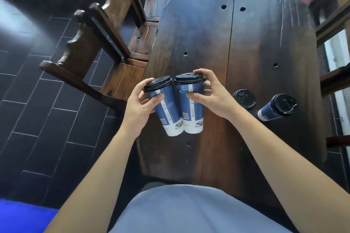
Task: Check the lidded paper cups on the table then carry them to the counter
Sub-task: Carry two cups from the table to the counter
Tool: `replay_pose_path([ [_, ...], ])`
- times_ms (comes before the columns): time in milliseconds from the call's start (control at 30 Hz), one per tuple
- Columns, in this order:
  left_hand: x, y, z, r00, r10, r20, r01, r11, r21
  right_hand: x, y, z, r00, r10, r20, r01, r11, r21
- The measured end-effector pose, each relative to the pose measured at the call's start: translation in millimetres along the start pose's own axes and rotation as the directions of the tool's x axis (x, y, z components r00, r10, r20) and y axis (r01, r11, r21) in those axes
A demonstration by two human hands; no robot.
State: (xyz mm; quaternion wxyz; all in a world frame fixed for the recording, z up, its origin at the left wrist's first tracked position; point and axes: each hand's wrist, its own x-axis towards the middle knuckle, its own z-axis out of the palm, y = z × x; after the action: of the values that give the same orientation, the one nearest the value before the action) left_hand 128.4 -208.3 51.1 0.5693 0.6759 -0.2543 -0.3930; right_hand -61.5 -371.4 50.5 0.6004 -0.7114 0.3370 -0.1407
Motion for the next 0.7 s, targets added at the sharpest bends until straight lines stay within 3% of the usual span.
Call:
replay_pose_path([
  [333, -59.3, 8.8, -108.6, 0.978, 0.115, -0.173, -0.127, 0.99, -0.062, 5.0, -71.9, 82.0, 0.989, -0.124, 0.085, 0.129, 0.99, -0.061],
  [700, -127.4, -14.5, -302.0, 0.925, 0.157, -0.347, -0.192, 0.979, -0.068, 25.6, -135.8, 285.0, 0.956, -0.185, 0.226, 0.207, 0.975, -0.076],
])
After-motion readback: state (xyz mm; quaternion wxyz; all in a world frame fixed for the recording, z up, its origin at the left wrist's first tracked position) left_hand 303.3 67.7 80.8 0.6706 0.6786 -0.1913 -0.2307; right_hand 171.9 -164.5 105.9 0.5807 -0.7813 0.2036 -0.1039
